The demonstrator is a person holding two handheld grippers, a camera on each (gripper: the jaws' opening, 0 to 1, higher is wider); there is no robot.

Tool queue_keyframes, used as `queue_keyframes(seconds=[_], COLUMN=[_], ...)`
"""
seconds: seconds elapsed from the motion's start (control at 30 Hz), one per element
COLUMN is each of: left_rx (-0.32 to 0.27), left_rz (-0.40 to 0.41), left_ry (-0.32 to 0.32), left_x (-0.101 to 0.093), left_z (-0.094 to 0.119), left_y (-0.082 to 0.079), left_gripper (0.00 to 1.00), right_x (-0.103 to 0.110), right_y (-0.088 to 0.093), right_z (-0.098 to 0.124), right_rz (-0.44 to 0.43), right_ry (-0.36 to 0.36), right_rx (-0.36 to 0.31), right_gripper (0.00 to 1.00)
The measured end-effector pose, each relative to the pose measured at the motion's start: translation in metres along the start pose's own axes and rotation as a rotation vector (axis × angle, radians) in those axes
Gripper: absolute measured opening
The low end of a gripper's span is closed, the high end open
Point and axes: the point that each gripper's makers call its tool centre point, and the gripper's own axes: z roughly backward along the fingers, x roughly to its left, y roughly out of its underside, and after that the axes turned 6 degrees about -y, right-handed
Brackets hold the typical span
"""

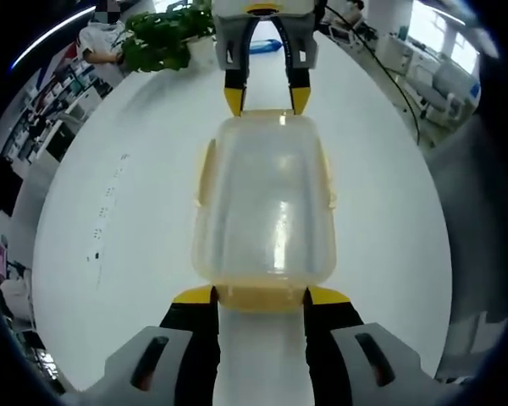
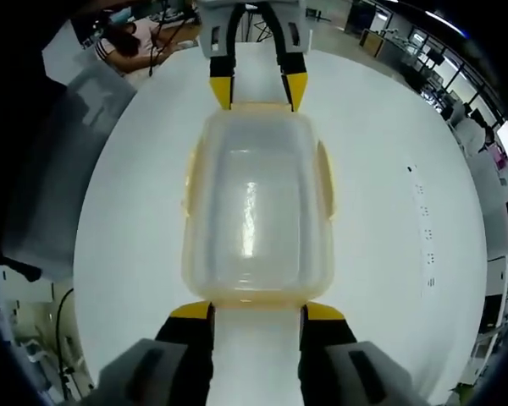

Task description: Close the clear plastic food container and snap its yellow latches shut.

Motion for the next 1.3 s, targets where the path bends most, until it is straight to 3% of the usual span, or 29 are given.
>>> queue_keyframes(seconds=[0.17, 0.63, 1.07, 1.3], left_rx=[-0.001, -0.045, -0.057, -0.057], left_rz=[-0.045, -0.001, 0.016, 0.024], left_ry=[0.001, 0.019, 0.024, 0.023], left_x=[-0.0003, -0.001, -0.004, -0.0045], left_z=[-0.0025, -0.0015, -0.003, -0.0039], left_y=[0.0009, 0.0032, -0.0005, -0.0013], left_gripper=[0.36, 0.37, 0.37, 0.37], right_x=[0.0004, 0.001, 0.0068, 0.0063], right_y=[-0.0004, -0.001, 0.0017, 0.004], right_z=[0.0004, 0.0008, 0.0008, 0.0036], right_rz=[-0.002, -0.01, 0.002, -0.002], right_ry=[-0.005, -0.01, -0.007, 0.011], right_rx=[-0.024, -0.061, -0.021, -0.039], right_gripper=[0.37, 0.38, 0.38, 0.39])
